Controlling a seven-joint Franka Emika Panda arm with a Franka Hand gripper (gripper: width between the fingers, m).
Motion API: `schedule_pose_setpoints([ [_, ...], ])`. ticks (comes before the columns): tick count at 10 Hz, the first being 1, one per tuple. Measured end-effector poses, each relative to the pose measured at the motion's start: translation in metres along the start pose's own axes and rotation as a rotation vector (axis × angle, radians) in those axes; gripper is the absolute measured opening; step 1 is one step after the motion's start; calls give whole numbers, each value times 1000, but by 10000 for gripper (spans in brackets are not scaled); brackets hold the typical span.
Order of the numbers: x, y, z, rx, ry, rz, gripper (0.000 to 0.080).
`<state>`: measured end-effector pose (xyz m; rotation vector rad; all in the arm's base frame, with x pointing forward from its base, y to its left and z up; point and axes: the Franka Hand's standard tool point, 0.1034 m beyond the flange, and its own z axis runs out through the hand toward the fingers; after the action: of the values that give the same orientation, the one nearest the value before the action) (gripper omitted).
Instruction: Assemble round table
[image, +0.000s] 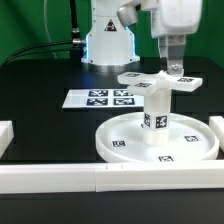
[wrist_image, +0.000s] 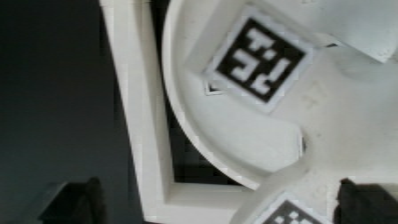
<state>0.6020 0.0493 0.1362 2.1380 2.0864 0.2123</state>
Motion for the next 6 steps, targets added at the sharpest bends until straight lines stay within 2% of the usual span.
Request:
schedule_pose_setpoints([
  [2, 6, 0, 0, 6, -18, -51, 648],
  [5, 4, -1, 2, 8, -18, -50, 648],
  [6, -2, -8, 5, 18, -21, -61, 648],
])
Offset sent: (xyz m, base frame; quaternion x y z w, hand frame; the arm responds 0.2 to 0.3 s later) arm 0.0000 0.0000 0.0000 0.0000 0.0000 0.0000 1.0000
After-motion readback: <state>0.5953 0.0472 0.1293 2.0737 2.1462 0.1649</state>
